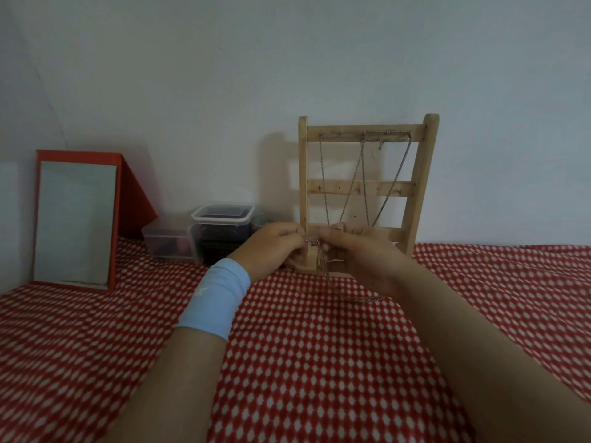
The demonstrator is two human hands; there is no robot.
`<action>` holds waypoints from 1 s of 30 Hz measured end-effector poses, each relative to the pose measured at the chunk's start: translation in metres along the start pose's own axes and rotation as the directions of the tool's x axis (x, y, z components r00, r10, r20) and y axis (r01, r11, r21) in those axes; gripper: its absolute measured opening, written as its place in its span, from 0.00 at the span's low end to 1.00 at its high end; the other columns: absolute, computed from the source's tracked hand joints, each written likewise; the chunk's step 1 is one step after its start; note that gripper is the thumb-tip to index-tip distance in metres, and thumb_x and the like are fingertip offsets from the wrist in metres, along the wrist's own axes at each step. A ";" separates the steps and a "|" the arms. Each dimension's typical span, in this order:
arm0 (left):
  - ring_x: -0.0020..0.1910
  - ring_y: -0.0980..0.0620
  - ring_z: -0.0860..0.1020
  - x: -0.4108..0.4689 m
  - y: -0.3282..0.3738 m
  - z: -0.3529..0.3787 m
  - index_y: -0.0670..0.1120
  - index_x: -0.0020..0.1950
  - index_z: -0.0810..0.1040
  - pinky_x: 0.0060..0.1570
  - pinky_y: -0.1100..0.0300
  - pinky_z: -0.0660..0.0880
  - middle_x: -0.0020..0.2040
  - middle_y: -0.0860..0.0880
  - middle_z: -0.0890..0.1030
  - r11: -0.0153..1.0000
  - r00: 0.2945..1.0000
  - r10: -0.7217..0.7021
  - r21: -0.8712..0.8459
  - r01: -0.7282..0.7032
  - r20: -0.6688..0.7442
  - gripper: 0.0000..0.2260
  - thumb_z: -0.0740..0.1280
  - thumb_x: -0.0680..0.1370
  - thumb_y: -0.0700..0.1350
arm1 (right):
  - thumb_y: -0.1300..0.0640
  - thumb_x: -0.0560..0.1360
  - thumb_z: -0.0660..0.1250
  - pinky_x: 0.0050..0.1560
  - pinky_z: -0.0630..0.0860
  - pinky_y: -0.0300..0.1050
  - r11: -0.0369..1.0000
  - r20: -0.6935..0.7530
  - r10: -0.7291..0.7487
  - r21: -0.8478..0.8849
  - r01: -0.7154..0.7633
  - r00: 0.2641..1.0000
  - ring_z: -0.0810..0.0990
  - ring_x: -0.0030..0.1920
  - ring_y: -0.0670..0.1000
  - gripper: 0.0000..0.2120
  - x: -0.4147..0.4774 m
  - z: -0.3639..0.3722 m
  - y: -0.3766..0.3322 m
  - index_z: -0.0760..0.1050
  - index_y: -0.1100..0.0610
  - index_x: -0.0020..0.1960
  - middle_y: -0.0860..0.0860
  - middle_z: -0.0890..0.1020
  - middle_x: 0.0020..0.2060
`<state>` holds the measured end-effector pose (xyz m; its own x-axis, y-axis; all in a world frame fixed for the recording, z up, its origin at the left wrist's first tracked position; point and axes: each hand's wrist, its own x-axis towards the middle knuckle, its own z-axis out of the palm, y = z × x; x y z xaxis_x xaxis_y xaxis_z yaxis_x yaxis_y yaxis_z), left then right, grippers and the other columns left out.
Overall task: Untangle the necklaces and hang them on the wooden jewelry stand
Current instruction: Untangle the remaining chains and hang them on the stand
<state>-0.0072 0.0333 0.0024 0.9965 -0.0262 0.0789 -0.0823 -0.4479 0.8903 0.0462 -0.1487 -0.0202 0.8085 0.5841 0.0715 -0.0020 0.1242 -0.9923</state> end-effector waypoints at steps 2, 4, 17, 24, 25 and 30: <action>0.48 0.48 0.83 0.001 -0.002 0.003 0.44 0.46 0.78 0.55 0.54 0.79 0.45 0.45 0.84 0.994 1.000 0.007 -0.114 -0.004 0.018 0.03 0.66 0.78 0.39 | 0.55 0.72 0.73 0.47 0.82 0.50 1.000 0.005 -0.020 -0.019 0.020 1.000 0.81 0.42 0.55 0.08 0.000 0.002 0.000 0.80 0.60 0.46 0.57 0.82 0.41; 0.49 0.49 0.84 0.002 -0.004 0.007 0.45 0.53 0.78 0.53 0.55 0.80 0.47 0.46 0.85 0.993 0.999 0.038 -0.116 -0.034 0.026 0.06 0.70 0.77 0.41 | 0.60 0.76 0.71 0.39 0.81 0.47 0.999 -0.005 -0.040 -0.004 0.040 0.999 0.81 0.37 0.53 0.03 -0.001 0.003 0.000 0.78 0.58 0.46 0.57 0.82 0.39; 0.46 0.49 0.82 0.003 -0.007 0.005 0.43 0.50 0.81 0.58 0.52 0.79 0.43 0.48 0.84 0.979 1.000 0.024 -0.201 -0.023 0.004 0.04 0.67 0.80 0.41 | 0.59 0.80 0.68 0.37 0.79 0.43 0.936 -0.247 -0.189 -0.339 0.098 0.950 0.78 0.36 0.48 0.04 -0.004 0.012 -0.005 0.81 0.55 0.53 0.48 0.82 0.36; 0.47 0.47 0.82 0.003 -0.008 0.003 0.44 0.50 0.80 0.58 0.49 0.79 0.45 0.46 0.84 0.976 0.999 0.050 -0.211 -0.050 -0.003 0.06 0.63 0.81 0.41 | 0.59 0.78 0.71 0.44 0.80 0.40 0.880 -0.146 -0.246 -0.449 0.158 0.958 0.82 0.40 0.46 0.05 -0.007 0.010 -0.007 0.85 0.55 0.52 0.50 0.87 0.44; 0.46 0.47 0.82 0.003 -0.008 0.002 0.45 0.50 0.80 0.57 0.49 0.79 0.44 0.47 0.84 0.976 0.998 0.058 -0.211 -0.055 0.008 0.06 0.64 0.81 0.41 | 0.59 0.77 0.73 0.43 0.80 0.38 0.863 -0.132 -0.265 -0.474 0.174 0.955 0.81 0.38 0.44 0.04 -0.007 0.009 -0.006 0.85 0.56 0.51 0.50 0.87 0.43; 0.48 0.44 0.82 0.004 -0.008 0.001 0.46 0.49 0.80 0.58 0.48 0.79 0.46 0.45 0.84 0.986 0.997 0.072 -0.149 -0.071 0.001 0.07 0.63 0.82 0.43 | 0.56 0.80 0.70 0.40 0.78 0.38 0.873 -0.066 -0.147 -0.477 0.098 0.987 0.78 0.36 0.44 0.09 -0.008 0.008 -0.010 0.84 0.61 0.47 0.49 0.83 0.35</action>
<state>-0.0026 0.0355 -0.0050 0.9881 -0.0592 0.1419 -0.1533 -0.3064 0.9395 0.0349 -0.1486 -0.0104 0.8373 0.5049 0.2097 0.3582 -0.2168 -0.9081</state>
